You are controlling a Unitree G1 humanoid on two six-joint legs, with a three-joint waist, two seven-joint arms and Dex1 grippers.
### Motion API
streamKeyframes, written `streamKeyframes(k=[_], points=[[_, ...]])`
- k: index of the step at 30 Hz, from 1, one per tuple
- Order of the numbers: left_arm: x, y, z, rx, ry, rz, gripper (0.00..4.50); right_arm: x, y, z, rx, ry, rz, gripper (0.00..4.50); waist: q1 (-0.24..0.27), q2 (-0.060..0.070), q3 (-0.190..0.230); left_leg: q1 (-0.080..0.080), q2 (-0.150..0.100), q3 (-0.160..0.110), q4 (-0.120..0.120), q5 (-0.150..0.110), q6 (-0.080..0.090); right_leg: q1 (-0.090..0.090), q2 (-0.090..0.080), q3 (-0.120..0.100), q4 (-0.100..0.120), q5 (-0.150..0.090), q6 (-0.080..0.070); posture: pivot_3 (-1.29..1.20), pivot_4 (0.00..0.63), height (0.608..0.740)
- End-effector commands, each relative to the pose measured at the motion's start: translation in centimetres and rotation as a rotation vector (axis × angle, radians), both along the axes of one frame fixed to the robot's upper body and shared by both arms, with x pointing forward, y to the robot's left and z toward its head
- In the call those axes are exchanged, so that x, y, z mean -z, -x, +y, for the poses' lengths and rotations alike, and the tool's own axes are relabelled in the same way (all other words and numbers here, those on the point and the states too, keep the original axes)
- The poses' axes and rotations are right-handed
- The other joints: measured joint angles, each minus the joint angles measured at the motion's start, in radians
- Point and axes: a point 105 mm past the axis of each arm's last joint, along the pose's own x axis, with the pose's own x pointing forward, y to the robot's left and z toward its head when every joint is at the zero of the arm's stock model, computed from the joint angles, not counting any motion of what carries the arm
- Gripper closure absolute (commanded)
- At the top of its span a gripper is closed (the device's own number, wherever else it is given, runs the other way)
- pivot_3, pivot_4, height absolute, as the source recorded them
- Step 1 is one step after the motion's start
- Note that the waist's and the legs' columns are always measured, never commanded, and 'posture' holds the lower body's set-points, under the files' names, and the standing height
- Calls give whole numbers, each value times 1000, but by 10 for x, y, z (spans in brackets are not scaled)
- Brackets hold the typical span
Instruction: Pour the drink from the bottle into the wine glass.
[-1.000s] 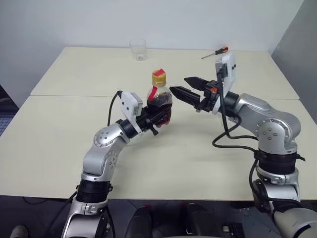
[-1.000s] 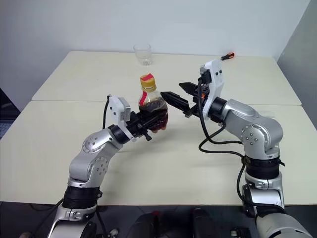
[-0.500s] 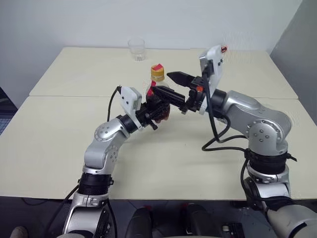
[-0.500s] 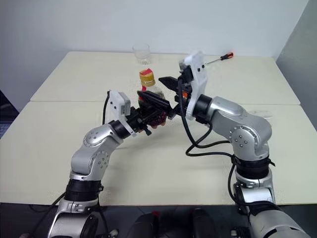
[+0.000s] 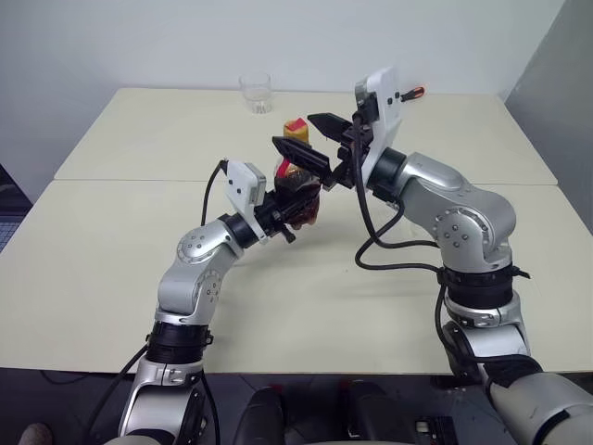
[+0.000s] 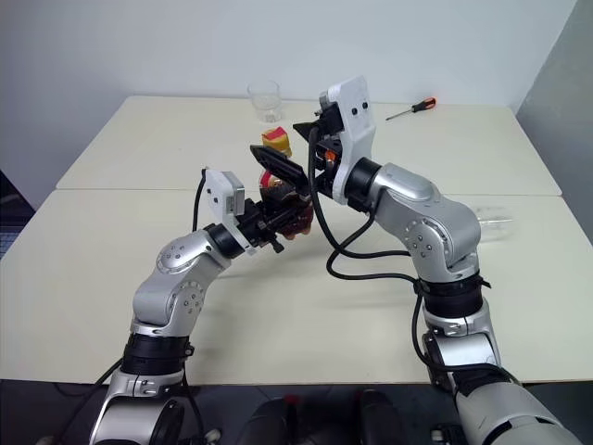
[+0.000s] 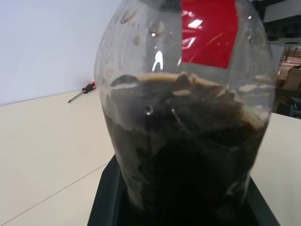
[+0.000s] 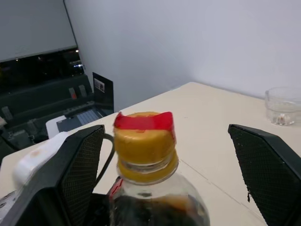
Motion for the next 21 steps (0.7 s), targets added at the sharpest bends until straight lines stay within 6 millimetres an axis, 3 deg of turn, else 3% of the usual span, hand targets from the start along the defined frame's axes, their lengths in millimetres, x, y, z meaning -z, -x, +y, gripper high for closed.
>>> streamKeyframes(k=[1, 21], points=[[-15, 5, -4, 21, 20, -56, 3468, -19, 4, 0, -2, -22, -79, 0, 0, 0, 0, 0, 0, 0, 0, 0, 0, 0, 0, 0, 0, 0, 0, 0, 150, 740], [-18, 5, -5, 31, 18, -61, 3468, -9, 6, -27, 53, 13, -48, 0, 0, 0, 0, 0, 0, 0, 0, 0, 0, 0, 0, 0, 0, 0, 0, 0, 150, 740]])
